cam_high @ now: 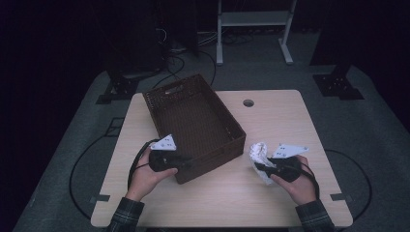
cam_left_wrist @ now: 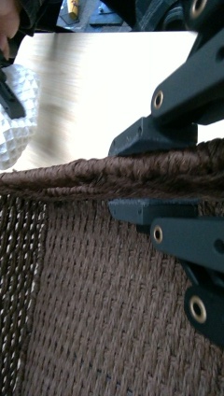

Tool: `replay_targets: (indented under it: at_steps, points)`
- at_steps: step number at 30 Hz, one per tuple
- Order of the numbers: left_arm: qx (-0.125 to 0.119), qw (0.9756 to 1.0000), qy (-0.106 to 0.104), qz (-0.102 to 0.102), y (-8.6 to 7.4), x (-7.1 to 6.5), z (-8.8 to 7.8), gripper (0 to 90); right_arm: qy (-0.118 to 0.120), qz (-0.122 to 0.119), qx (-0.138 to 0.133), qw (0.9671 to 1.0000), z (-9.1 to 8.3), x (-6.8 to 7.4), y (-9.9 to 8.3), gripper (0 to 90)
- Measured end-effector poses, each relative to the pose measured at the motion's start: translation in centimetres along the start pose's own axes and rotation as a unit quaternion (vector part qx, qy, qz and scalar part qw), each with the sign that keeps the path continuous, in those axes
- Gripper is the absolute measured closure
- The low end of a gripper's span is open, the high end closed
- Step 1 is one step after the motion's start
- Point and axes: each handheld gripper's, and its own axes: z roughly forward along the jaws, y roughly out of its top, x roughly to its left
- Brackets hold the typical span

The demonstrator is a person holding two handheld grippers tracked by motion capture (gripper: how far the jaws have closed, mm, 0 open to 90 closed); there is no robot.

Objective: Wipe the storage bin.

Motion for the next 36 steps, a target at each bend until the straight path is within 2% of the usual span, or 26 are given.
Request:
replay_targets:
  at_steps: [4,6,12,19,23,36]
  points:
    - [0.017,0.9998,0.000,0.007,0.0,-0.3,0.3,76.5,0.003,-0.008,-0.003,1.0000,0.3,0.4,0.5,69.1]
    - [0.018,0.9998,0.004,0.009,0.0,-0.4,0.3,77.3,0.005,-0.010,-0.004,0.9999,0.6,0.6,0.8,69.0]
    - [0.012,0.9999,-0.003,-0.009,-0.1,-0.2,0.3,77.2,0.015,-0.017,-0.010,0.9997,1.2,1.0,1.7,68.8]
    - [0.011,0.9999,-0.004,-0.012,-0.2,-0.2,0.3,77.3,0.027,-0.030,-0.033,0.9987,1.3,1.6,3.8,68.8]
    - [0.011,0.9998,-0.004,-0.014,-0.2,-0.2,0.3,77.2,0.031,-0.036,-0.027,0.9985,2.1,1.6,4.2,68.8]
    - [0.014,0.9998,-0.008,-0.010,-0.1,-0.2,0.4,77.1,0.043,-0.023,-0.007,0.9988,4.5,0.7,4.3,68.9]
